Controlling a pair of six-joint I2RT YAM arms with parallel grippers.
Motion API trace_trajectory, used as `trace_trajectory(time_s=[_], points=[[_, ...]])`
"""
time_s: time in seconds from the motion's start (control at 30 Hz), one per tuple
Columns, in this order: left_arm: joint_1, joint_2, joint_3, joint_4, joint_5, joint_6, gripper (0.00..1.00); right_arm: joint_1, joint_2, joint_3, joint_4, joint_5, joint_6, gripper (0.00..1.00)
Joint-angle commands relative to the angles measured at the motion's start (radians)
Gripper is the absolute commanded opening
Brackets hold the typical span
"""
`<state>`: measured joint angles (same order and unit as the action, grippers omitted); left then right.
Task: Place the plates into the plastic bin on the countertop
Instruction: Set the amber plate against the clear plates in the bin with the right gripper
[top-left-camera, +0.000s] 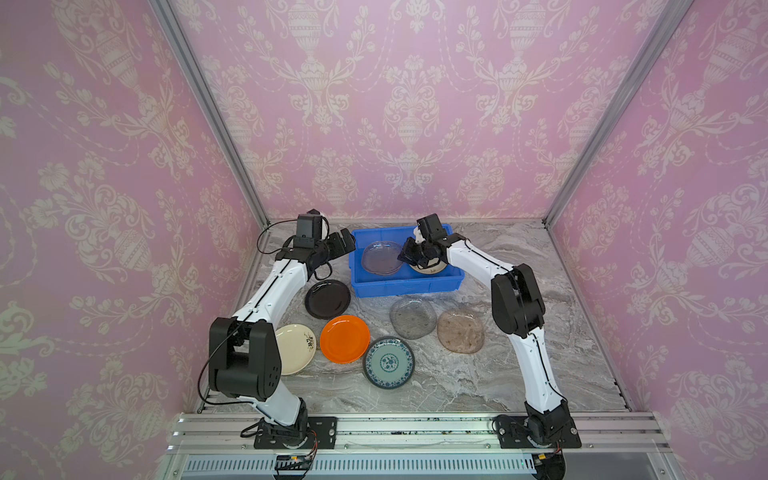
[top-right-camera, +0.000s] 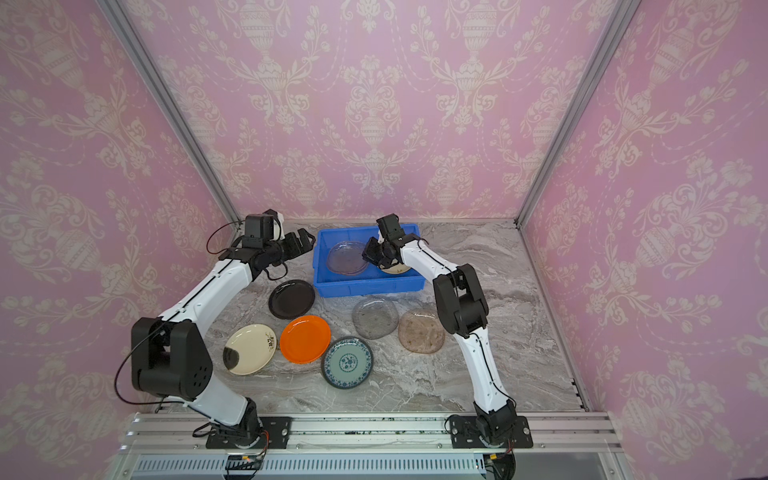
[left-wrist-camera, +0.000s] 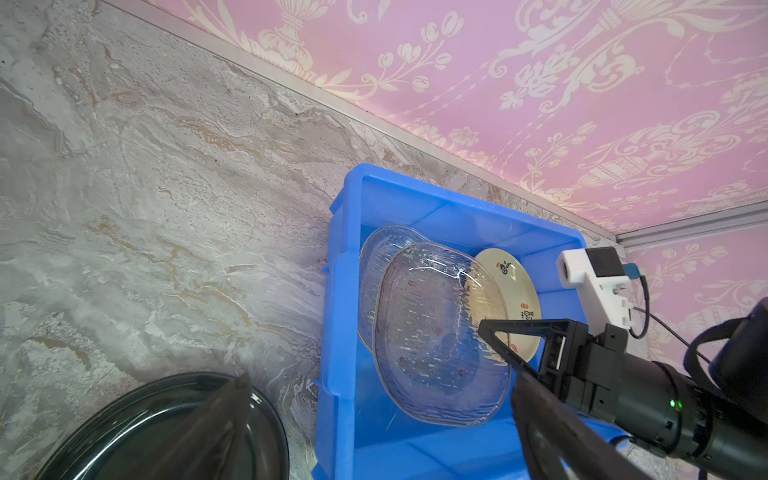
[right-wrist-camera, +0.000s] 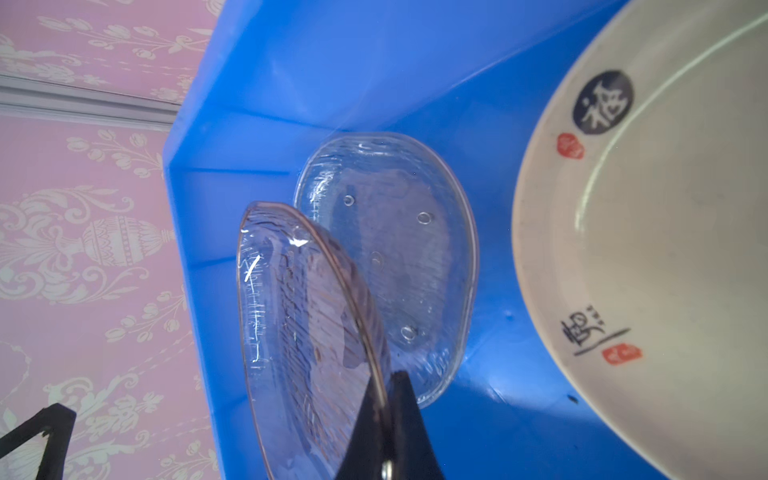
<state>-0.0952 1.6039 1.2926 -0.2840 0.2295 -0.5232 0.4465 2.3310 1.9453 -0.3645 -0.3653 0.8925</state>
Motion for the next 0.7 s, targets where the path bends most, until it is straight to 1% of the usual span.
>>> trace_trajectory(time_s=[0.0, 0.23, 0.37, 0.67], points=[[0.011, 0.004, -0.016, 0.019, 0.007, -0.017, 0.99, -0.003, 0.032, 0.056, 0.034, 0.025, 0.060, 0.00], [0.015, 0.019, -0.019, 0.017, 0.014, -0.012, 0.99, 0.000, 0.104, 0.145, -0.011, 0.028, 0.066, 0.00], [0.018, 0.029, -0.014, 0.013, 0.022, -0.012, 0.99, 0.002, 0.124, 0.160, -0.013, 0.031, 0.076, 0.00], [0.022, 0.048, -0.010, 0.019, 0.036, -0.018, 0.99, 0.018, 0.174, 0.236, -0.080, 0.057, 0.061, 0.00]])
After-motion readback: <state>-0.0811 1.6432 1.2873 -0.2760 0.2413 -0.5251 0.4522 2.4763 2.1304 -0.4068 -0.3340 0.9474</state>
